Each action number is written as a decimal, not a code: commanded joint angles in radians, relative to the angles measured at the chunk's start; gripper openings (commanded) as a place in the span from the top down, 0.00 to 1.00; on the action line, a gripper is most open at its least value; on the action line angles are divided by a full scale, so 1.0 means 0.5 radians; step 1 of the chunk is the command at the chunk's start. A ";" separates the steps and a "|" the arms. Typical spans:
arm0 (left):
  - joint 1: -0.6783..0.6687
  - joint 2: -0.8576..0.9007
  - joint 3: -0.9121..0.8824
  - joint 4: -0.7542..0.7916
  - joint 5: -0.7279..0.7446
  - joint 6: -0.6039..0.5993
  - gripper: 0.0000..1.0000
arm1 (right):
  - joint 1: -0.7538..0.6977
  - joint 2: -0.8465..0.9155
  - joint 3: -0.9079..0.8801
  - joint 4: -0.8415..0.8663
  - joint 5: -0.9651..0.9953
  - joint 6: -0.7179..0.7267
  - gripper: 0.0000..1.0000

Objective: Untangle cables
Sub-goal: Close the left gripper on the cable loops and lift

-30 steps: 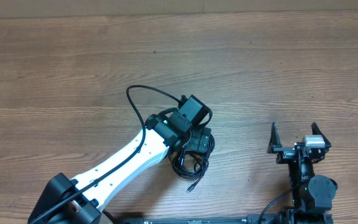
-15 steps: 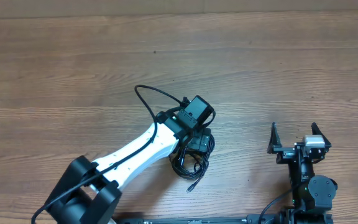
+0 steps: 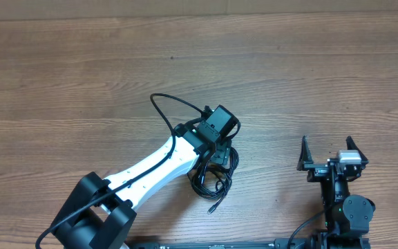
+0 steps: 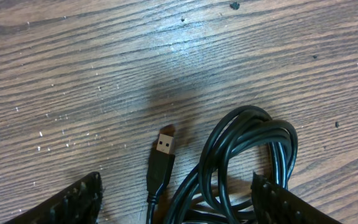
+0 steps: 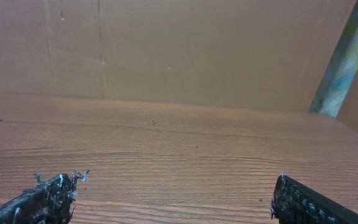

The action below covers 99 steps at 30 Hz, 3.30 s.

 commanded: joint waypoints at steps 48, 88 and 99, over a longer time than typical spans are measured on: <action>-0.059 0.227 0.042 0.136 -0.055 -0.007 0.73 | 0.007 -0.003 -0.021 0.011 0.017 0.007 0.00; -0.068 0.279 0.041 0.217 -0.054 -0.023 0.94 | 0.007 -0.003 -0.020 0.011 0.018 0.007 0.00; -0.068 0.285 0.041 0.225 -0.053 -0.029 0.87 | 0.007 -0.003 -0.020 0.011 0.018 0.007 0.00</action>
